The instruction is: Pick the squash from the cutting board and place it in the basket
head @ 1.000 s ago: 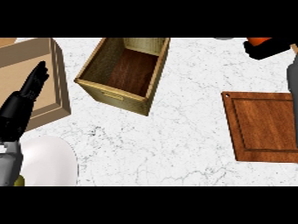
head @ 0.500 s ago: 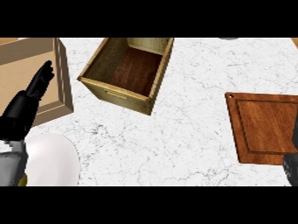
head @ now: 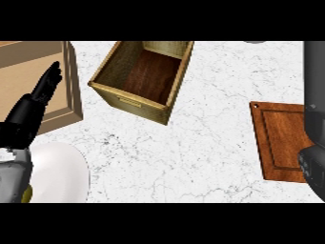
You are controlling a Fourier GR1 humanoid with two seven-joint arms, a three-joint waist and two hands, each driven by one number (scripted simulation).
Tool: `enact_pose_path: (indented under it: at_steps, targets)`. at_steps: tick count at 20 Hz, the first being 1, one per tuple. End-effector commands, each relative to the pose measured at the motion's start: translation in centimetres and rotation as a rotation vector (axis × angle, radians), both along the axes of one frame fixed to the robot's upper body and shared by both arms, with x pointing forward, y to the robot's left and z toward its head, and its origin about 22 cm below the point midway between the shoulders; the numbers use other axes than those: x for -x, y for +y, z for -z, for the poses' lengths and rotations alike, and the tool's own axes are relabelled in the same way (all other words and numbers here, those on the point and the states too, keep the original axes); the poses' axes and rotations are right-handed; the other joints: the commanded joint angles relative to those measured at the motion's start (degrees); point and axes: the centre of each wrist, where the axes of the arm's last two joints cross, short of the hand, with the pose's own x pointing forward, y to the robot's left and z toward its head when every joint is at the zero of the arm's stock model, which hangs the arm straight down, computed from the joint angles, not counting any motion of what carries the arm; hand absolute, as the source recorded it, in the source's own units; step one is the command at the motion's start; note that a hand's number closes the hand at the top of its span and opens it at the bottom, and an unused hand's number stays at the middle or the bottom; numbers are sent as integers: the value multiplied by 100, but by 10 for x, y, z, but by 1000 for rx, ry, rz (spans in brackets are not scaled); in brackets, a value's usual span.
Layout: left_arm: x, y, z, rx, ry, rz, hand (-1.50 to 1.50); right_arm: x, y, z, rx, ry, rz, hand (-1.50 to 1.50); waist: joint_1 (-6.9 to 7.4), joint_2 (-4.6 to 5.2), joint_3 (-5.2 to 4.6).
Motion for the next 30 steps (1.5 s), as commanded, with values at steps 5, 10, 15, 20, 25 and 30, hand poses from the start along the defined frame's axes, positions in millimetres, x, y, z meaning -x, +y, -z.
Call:
enact_pose_path:
  at_steps: [5, 10, 15, 20, 25, 30]
  targets:
    - [-10, -1, -16, 3, -14, 9, 0, -17, 52, -3, 13, 141, -3, 150, 42, 36, -2]
    - [0, 4, -16, -8, -6, 19, 0, -28, 73, 15, 86, 256, -10, 150, 96, 31, -2]
    - [3, 1, -2, 0, -13, 3, 0, -32, 74, 10, 216, 341, 44, 150, 43, 24, -2]
    - [4, 6, 2, -15, -16, 3, 0, -40, 78, 29, 409, 341, 119, 150, 40, 52, -5]
    - [3, 8, 4, -5, -4, -7, 0, -42, 77, 30, 492, 396, 55, 150, -25, 8, 3]
    - [4, 2, 7, 5, 1, 19, 0, -43, 96, 47, 382, 459, -29, -150, 75, 44, -2]
